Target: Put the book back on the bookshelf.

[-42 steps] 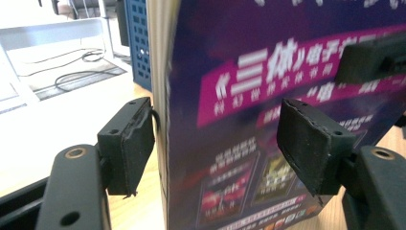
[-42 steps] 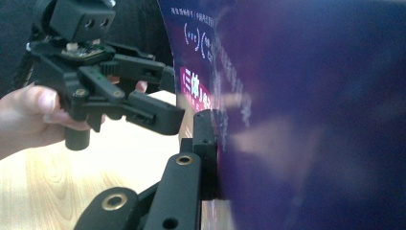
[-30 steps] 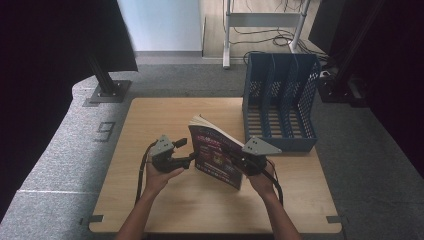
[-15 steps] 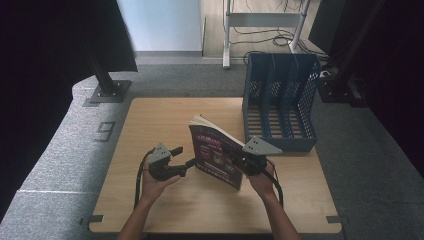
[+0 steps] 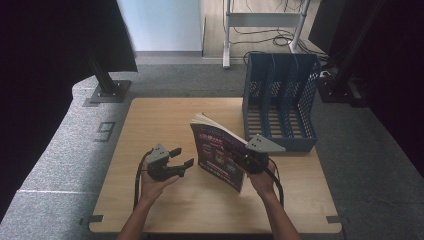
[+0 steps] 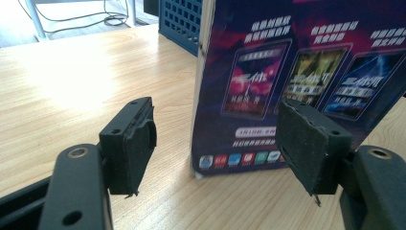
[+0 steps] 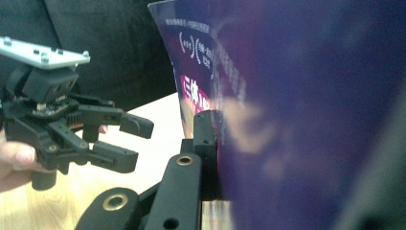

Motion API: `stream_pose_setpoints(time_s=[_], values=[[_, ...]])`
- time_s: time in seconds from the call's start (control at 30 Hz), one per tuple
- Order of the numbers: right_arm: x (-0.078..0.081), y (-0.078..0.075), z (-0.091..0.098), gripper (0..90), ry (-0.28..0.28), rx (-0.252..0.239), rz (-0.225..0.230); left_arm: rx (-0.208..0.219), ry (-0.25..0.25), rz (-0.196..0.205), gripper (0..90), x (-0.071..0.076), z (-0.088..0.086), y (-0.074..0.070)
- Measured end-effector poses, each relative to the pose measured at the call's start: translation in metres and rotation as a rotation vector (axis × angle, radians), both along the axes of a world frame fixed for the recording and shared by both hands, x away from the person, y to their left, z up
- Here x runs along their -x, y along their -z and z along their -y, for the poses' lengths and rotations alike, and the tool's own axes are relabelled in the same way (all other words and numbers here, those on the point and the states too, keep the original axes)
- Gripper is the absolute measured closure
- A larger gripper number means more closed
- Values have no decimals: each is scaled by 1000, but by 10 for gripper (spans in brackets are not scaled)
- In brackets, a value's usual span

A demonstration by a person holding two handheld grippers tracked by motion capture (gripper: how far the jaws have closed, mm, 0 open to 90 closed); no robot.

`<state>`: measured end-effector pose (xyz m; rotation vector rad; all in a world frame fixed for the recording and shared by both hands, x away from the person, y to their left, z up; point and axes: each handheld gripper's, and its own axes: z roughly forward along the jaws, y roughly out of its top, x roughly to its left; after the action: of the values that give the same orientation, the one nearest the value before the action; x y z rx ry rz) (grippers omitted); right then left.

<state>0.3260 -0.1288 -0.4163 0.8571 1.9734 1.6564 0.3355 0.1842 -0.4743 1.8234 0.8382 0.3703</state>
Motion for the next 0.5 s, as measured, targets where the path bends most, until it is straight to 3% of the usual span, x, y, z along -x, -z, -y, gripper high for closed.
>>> stream_pose_setpoints(time_s=[0.5], values=[[6, -24, 14, 815, 42, -26, 60, 5, -1, -7, 303, 1, -2, 0]])
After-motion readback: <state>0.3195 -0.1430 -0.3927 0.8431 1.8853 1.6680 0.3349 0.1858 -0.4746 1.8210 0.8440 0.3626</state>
